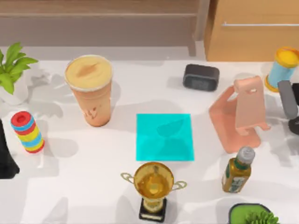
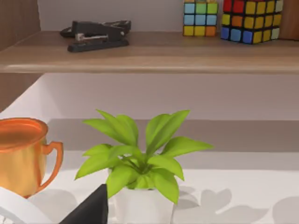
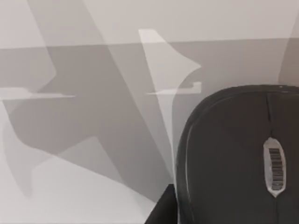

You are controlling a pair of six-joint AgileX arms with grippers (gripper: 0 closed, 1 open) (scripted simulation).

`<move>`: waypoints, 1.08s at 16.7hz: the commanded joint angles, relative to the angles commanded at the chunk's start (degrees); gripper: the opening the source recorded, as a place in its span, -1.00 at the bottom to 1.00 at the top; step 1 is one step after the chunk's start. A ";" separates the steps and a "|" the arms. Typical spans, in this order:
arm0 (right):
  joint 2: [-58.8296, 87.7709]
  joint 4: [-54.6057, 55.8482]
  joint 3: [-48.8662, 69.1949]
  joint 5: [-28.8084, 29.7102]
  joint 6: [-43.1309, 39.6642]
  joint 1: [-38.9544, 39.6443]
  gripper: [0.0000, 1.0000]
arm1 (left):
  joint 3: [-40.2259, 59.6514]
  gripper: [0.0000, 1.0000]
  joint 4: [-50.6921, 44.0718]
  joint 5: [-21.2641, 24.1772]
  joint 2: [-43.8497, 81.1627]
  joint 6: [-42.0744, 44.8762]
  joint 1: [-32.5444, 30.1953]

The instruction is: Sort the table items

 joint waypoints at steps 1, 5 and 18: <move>0.00 0.00 0.00 0.00 0.00 0.00 -1.00 | 0.00 1.00 0.00 0.00 0.00 0.00 0.00; -0.65 -1.32 0.17 0.07 0.43 -0.41 -1.00 | 0.00 1.00 0.00 0.00 0.00 0.00 0.00; -6.81 -21.09 14.12 0.15 0.05 -0.28 -1.00 | 0.00 1.00 0.00 0.00 0.00 0.00 0.00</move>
